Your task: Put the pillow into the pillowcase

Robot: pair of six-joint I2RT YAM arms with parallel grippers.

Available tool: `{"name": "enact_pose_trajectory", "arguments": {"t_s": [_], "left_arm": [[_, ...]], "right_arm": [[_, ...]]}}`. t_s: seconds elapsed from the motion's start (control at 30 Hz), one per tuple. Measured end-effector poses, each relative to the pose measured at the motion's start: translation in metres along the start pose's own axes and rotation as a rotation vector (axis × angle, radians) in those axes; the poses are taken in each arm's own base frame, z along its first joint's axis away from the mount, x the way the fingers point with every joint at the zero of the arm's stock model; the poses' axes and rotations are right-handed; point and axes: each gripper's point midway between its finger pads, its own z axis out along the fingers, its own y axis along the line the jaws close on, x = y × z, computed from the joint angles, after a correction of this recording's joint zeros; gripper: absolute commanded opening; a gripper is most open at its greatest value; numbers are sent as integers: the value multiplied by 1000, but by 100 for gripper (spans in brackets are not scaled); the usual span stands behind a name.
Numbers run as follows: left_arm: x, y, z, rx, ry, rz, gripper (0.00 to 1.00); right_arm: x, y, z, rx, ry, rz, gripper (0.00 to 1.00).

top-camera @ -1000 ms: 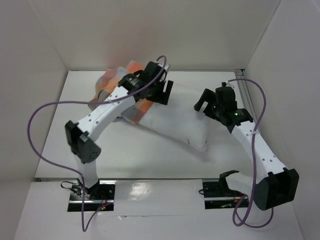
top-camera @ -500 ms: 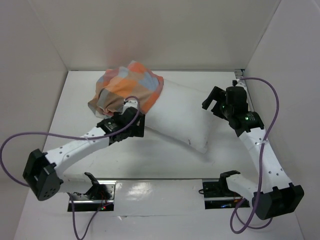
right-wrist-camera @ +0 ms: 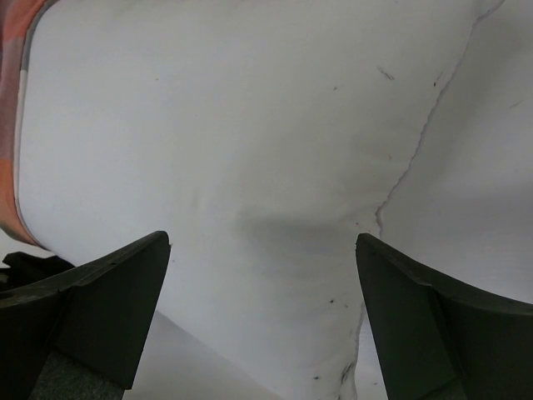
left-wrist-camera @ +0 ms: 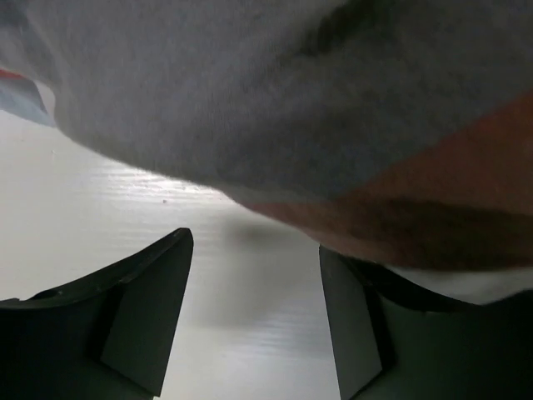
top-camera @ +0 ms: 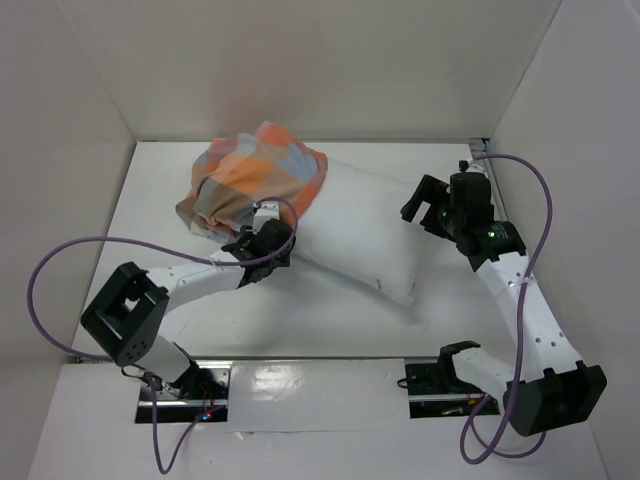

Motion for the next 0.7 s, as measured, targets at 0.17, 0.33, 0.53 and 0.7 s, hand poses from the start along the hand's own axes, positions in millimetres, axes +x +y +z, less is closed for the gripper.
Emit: {"name": "enact_pose_trajectory", "arguments": {"t_s": [0.17,0.33,0.53,0.7], "left_arm": [[-4,6,18,-64,-28,19,68],[-12,9,29,-94,-56,21,69],[-18,11,38,-100,-77,-7,48],[-20,18,40,-128,-85,-17,20]], "right_arm": [[1,0,1,-1,6,-1,100],[2,0,3,0,14,-1,100],[4,0,5,4,21,-2,100],[9,-3,4,8,43,-27,100]]}}
